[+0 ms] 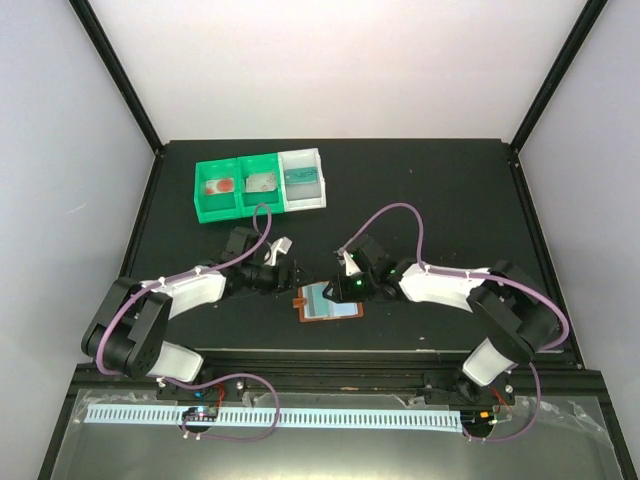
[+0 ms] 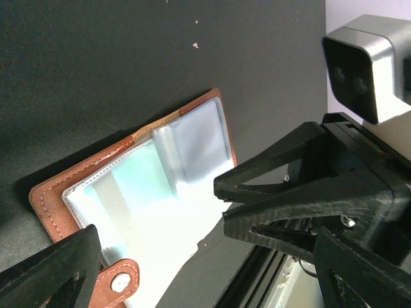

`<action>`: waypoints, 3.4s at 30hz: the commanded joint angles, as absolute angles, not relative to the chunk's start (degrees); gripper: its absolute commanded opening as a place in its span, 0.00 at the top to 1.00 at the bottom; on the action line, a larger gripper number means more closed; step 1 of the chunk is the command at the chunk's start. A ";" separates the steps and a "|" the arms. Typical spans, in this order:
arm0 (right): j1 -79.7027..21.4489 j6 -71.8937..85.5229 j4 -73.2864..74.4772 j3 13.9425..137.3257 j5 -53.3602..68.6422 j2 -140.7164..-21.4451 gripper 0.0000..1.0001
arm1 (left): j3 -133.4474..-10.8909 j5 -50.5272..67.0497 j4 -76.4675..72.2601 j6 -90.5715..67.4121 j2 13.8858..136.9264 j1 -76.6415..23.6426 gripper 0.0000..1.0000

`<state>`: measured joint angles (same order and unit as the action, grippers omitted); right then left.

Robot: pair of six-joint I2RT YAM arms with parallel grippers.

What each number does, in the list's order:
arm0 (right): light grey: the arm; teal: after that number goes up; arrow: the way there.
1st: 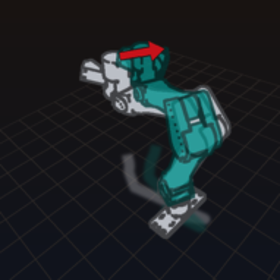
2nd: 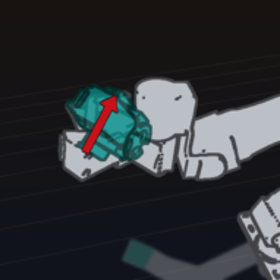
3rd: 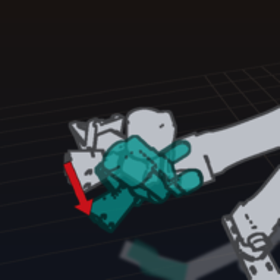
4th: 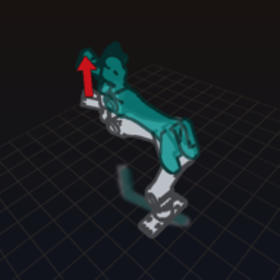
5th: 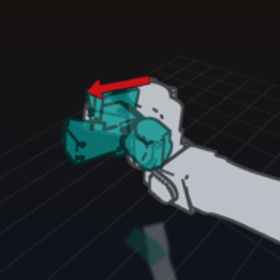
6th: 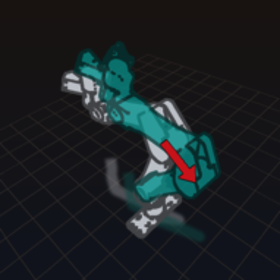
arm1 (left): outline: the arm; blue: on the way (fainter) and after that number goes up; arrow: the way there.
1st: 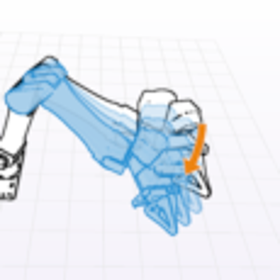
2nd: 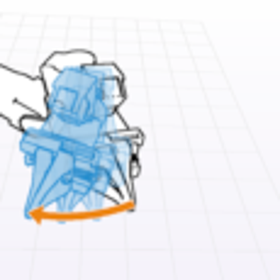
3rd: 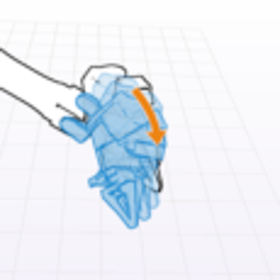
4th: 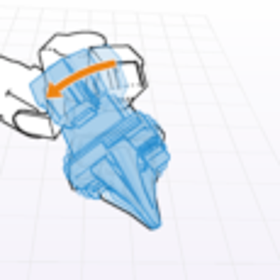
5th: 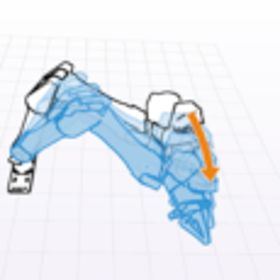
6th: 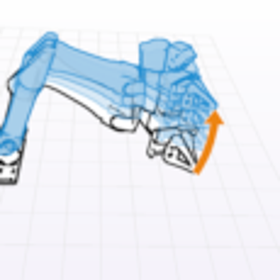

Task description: Take the credit cards out of the card holder

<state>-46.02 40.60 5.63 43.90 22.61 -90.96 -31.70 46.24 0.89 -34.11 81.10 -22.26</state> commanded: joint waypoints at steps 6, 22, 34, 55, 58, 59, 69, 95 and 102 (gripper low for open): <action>-47.32 41.48 6.13 46.31 19.32 -94.83 0.73 | -28.76 49.91 -6.90 -38.35 80.16 -22.68 0.07; -48.34 40.92 6.66 47.74 17.20 -99.14 0.74 | -26.38 50.49 -10.58 -40.47 81.20 -22.65 0.03; -48.31 40.97 4.21 43.73 13.45 -99.15 0.91 | -25.75 48.84 -11.21 -40.72 82.20 -22.67 0.01; -47.74 42.43 -3.32 40.14 15.37 -101.47 0.99 | -26.28 50.77 -13.30 -42.39 82.48 -23.01 0.38; -47.62 42.50 -3.58 39.76 15.17 -100.96 0.99 | -26.36 50.29 -13.26 -41.39 84.19 -23.02 0.49; -47.56 42.52 -3.60 39.66 15.12 -100.86 0.99 | -26.43 49.91 -12.89 -41.01 84.77 -23.03 0.53; -47.62 42.63 -3.69 39.36 14.82 -100.28 0.99 | -25.75 45.56 -9.84 -38.00 86.33 -23.03 0.69; -47.63 42.77 -4.91 38.76 15.27 -99.93 0.99 | -25.41 47.72 -15.02 -39.83 89.60 -23.03 0.61; -47.64 42.98 -5.77 37.93 15.27 -99.47 0.99 | -25.15 50.02 -18.29 -42.16 90.06 -23.74 0.61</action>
